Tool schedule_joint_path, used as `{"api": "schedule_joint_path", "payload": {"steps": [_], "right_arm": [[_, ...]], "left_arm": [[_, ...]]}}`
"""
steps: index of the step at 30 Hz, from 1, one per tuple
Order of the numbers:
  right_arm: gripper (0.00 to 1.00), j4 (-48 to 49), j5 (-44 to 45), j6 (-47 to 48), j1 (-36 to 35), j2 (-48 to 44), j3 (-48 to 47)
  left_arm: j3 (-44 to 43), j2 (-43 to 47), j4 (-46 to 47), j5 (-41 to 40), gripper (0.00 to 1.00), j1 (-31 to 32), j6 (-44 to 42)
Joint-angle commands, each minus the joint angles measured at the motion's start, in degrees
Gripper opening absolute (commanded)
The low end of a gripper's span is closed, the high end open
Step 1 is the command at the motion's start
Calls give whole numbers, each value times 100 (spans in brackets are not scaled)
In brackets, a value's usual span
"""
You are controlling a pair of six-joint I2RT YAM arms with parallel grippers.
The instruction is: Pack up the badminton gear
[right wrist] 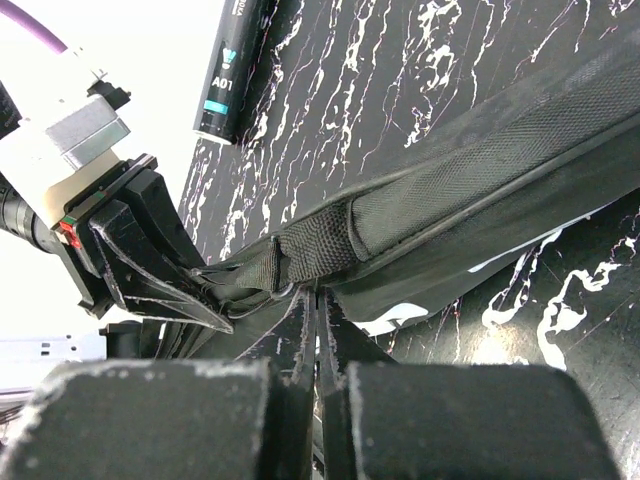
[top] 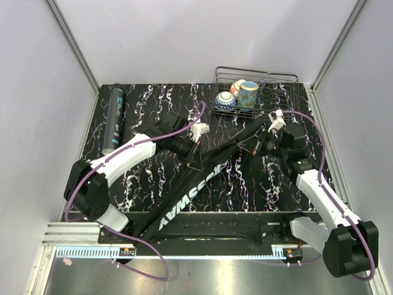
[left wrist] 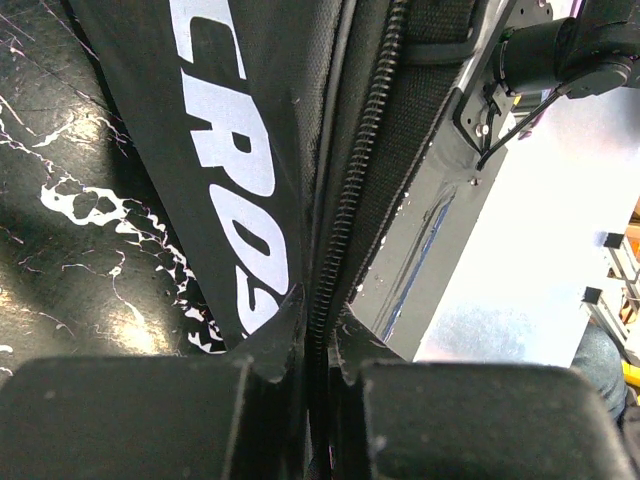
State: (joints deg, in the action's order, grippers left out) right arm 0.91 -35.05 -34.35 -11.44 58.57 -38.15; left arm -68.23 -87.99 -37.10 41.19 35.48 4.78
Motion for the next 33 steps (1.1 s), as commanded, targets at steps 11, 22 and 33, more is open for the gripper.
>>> {"api": "schedule_joint_path", "payload": {"steps": [11, 22, 33], "right_arm": [[0, 1656, 954, -1187, -2982, 628, 598], [0, 614, 1896, -802, -3321, -108, 625], [0, 683, 1756, -556, -3321, 85, 335]], "left_arm": [[-147, -17, 511, 196, 0, -33, 138], [38, 211, 546, 196, 0, -24, 50], [-5, 862, 1284, -92, 82, -33, 839]]}}
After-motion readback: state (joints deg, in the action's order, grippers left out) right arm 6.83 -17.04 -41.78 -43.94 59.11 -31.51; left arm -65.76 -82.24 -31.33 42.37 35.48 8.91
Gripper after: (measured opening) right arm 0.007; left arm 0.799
